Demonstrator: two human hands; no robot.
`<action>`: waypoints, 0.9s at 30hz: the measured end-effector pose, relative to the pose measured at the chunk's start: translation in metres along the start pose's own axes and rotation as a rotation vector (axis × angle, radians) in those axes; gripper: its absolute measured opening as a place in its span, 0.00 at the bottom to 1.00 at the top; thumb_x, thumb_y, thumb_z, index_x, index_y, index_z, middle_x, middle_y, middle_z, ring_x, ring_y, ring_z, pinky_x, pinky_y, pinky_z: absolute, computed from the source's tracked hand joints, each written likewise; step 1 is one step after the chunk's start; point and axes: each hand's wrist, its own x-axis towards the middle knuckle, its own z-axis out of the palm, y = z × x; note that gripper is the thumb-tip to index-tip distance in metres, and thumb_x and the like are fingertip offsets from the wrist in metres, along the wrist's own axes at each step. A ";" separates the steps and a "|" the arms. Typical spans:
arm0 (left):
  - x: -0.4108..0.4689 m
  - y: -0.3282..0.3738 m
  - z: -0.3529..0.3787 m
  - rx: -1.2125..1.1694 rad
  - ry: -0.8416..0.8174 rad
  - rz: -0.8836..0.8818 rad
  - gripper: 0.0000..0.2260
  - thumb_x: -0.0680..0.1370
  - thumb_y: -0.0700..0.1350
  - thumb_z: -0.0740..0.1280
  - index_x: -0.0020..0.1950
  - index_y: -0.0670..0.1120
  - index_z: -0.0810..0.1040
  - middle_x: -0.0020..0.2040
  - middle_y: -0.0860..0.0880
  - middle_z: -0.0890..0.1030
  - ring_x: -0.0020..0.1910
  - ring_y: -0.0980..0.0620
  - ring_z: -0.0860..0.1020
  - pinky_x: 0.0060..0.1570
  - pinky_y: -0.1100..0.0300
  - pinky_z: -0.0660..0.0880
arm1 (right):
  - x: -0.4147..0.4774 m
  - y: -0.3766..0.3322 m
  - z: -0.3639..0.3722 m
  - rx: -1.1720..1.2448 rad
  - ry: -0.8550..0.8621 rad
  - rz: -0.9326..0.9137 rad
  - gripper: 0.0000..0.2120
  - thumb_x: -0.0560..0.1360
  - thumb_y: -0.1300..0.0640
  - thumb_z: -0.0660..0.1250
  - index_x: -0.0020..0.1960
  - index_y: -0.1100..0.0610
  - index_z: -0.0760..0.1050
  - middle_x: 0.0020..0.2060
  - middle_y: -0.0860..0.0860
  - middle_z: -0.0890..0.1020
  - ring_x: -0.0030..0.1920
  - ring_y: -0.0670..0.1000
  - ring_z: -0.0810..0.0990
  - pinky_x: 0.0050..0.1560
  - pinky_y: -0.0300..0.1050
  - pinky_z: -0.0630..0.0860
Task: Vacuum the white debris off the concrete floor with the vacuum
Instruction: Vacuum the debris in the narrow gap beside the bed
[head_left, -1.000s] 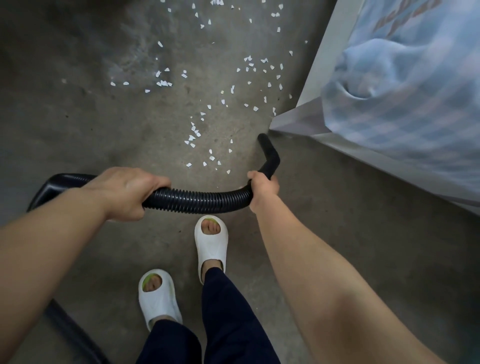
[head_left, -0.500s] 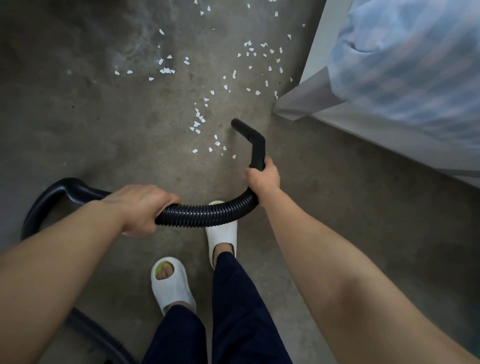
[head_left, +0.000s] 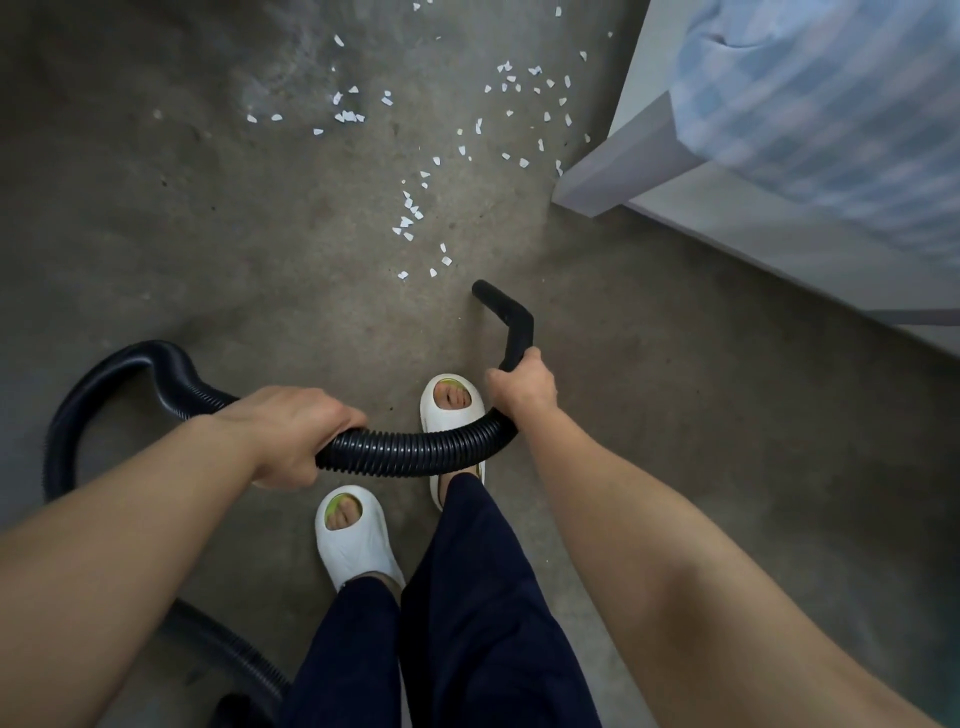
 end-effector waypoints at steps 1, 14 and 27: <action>-0.004 -0.001 0.002 0.005 0.007 -0.002 0.12 0.66 0.40 0.61 0.41 0.57 0.65 0.37 0.56 0.73 0.39 0.54 0.75 0.33 0.60 0.65 | -0.002 0.000 0.003 0.024 -0.010 -0.003 0.26 0.73 0.55 0.64 0.70 0.58 0.63 0.57 0.58 0.78 0.57 0.59 0.78 0.52 0.50 0.75; -0.010 0.005 -0.013 -0.075 0.122 -0.029 0.12 0.66 0.38 0.61 0.37 0.54 0.64 0.33 0.54 0.73 0.32 0.56 0.72 0.30 0.60 0.64 | 0.010 -0.060 -0.014 -0.315 -0.050 -0.184 0.24 0.75 0.55 0.63 0.69 0.59 0.64 0.61 0.58 0.72 0.58 0.60 0.77 0.50 0.50 0.73; -0.001 0.017 -0.027 -0.044 0.175 -0.037 0.12 0.66 0.39 0.63 0.40 0.55 0.64 0.36 0.55 0.72 0.38 0.52 0.73 0.34 0.59 0.63 | 0.023 -0.046 -0.026 -0.501 -0.140 -0.095 0.27 0.74 0.58 0.67 0.71 0.63 0.66 0.64 0.59 0.67 0.36 0.54 0.71 0.43 0.46 0.72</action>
